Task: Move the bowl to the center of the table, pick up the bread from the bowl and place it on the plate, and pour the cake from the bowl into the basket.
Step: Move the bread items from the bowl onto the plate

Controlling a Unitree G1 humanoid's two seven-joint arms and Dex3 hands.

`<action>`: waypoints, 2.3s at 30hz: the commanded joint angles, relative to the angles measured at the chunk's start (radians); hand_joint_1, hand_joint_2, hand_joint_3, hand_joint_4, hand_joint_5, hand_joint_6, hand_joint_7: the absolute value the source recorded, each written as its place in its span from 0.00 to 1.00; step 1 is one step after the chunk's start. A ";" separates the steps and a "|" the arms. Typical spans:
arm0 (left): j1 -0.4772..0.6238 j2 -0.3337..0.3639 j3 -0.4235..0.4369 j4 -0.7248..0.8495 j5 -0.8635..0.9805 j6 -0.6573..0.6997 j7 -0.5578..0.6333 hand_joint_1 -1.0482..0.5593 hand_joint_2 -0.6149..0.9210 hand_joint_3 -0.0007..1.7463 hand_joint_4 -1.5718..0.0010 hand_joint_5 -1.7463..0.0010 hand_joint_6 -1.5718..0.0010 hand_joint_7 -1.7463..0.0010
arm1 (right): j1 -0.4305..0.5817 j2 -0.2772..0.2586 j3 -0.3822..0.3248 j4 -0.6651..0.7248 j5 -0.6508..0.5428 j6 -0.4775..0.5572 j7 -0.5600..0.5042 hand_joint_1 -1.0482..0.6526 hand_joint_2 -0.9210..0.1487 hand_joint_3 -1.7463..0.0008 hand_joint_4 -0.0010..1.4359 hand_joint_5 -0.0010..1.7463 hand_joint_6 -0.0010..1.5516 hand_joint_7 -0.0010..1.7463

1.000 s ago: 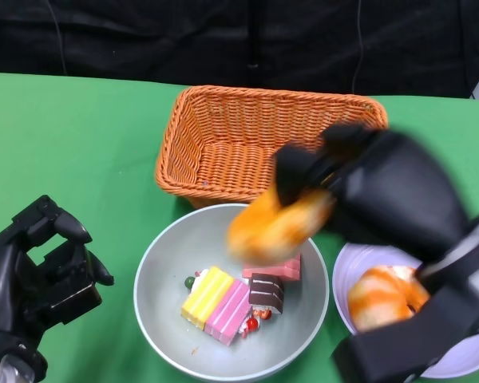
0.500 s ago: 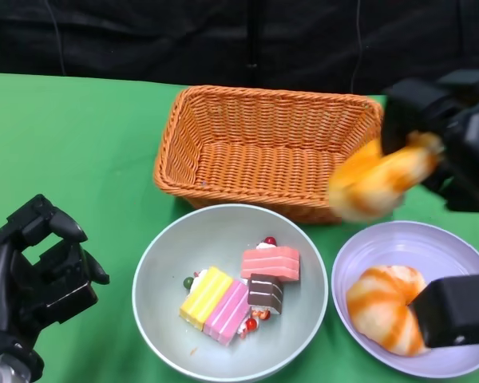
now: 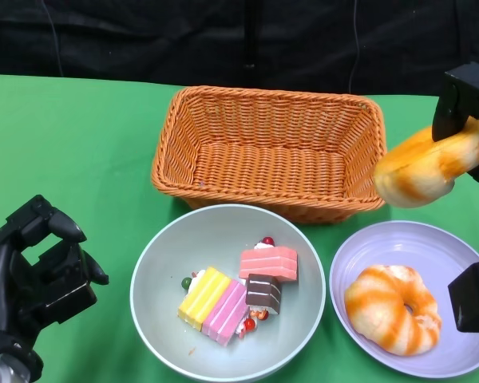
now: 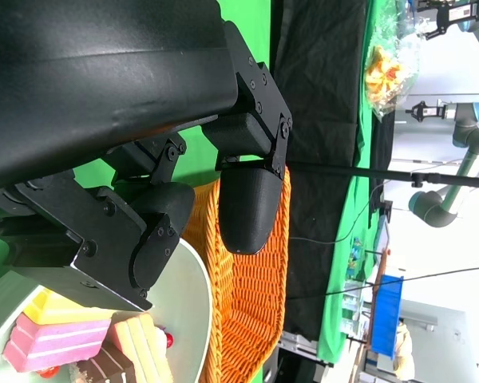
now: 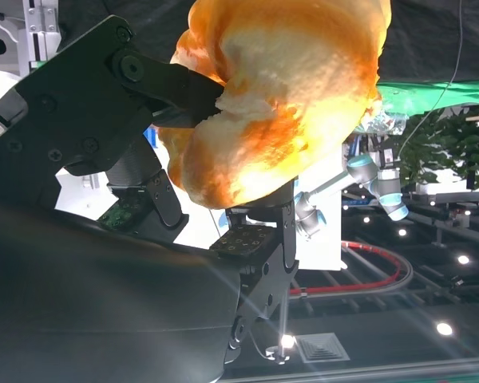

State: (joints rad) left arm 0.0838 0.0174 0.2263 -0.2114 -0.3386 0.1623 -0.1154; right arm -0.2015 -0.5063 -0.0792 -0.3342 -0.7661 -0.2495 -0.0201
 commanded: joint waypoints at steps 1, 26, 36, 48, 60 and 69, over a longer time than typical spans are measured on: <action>-0.005 0.010 0.008 -0.002 -0.005 0.006 0.008 0.73 0.78 0.77 0.45 0.00 0.53 0.03 | 0.020 -0.025 -0.027 0.022 0.007 -0.001 -0.021 0.50 0.37 0.36 0.61 1.00 0.43 0.98; -0.008 0.013 0.013 0.005 -0.004 0.000 0.002 0.73 0.78 0.78 0.45 0.00 0.54 0.03 | 0.076 -0.082 -0.037 0.159 -0.034 -0.036 -0.124 0.51 0.35 0.43 0.61 1.00 0.44 0.93; -0.007 0.010 0.013 -0.013 -0.006 0.027 0.021 0.73 0.77 0.79 0.45 0.00 0.54 0.02 | 0.027 0.031 0.120 0.432 -0.071 0.037 -0.170 0.53 0.32 0.47 0.60 1.00 0.45 0.94; -0.007 0.010 0.012 -0.009 -0.004 0.019 0.021 0.74 0.78 0.78 0.45 0.00 0.54 0.02 | 0.002 0.029 0.179 0.506 -0.062 0.072 -0.231 0.51 0.29 0.50 0.61 1.00 0.45 0.92; -0.005 0.010 0.010 -0.013 0.001 0.021 0.022 0.73 0.77 0.78 0.46 0.00 0.54 0.02 | -0.051 0.080 0.248 0.603 -0.065 0.148 -0.280 0.52 0.28 0.51 0.60 1.00 0.40 1.00; -0.007 0.010 0.011 -0.015 -0.003 0.023 0.021 0.73 0.76 0.78 0.45 0.00 0.53 0.02 | -0.066 0.084 0.264 0.620 -0.056 0.173 -0.294 0.52 0.28 0.54 0.60 1.00 0.40 1.00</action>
State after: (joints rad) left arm 0.0798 0.0186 0.2292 -0.2184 -0.3357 0.1868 -0.0977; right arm -0.2513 -0.4230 0.1901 0.2772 -0.8331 -0.0863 -0.2970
